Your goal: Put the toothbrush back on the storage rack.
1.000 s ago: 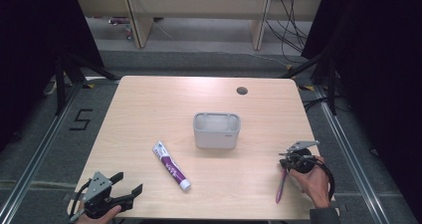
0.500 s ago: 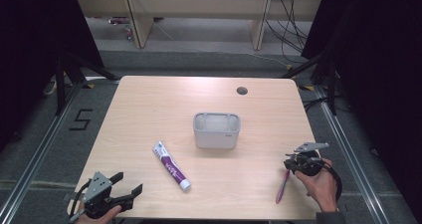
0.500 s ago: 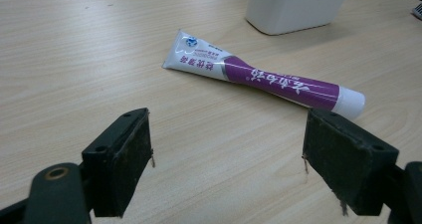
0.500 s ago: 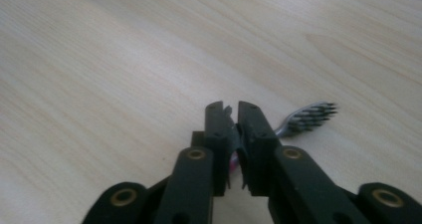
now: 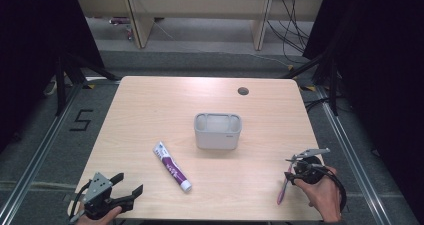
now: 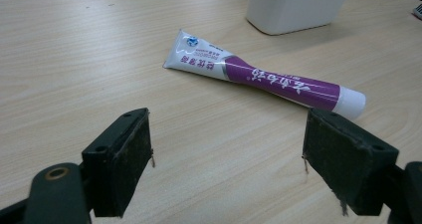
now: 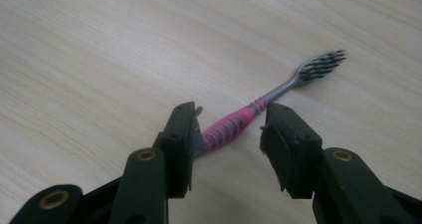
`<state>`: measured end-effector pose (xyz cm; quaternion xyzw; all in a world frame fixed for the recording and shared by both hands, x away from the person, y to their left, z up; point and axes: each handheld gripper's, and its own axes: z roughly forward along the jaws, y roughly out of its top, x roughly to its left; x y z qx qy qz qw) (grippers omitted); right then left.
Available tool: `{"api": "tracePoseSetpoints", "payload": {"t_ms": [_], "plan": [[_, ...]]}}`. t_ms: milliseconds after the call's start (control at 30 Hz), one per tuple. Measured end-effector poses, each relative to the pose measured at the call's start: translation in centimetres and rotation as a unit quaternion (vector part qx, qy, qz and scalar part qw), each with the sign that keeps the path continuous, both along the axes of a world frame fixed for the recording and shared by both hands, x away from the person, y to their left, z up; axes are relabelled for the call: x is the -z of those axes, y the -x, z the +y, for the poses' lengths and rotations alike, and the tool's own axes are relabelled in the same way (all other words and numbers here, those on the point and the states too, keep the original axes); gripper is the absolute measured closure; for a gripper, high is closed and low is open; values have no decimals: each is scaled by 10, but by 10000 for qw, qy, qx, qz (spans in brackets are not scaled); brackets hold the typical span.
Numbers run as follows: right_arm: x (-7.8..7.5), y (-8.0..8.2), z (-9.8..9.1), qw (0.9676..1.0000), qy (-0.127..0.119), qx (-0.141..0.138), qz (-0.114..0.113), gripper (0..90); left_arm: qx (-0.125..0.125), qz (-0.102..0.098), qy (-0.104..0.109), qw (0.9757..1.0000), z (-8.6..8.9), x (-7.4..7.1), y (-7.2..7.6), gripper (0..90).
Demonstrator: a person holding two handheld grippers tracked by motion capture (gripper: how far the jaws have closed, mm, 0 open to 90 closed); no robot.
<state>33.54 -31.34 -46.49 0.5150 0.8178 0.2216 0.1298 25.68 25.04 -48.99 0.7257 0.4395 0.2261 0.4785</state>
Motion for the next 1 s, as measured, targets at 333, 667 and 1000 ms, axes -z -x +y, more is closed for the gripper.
{"api": "tracePoseSetpoints", "payload": {"t_ms": [333, 667, 1000], "plan": [[3, -1, 5, 9995, 152, 18, 259, 498, -13, 21, 3, 10000, 0, 0, 0, 187], [10, -8, 5, 9993, 114, -94, 345, 498, 22, -7, 14, 10000, 0, 0, -1, 187], [13, -13, 7, 9983, 260, -246, 450, 511, -60, 65, 31, 10000, -1, 0, 1, 187]]}}
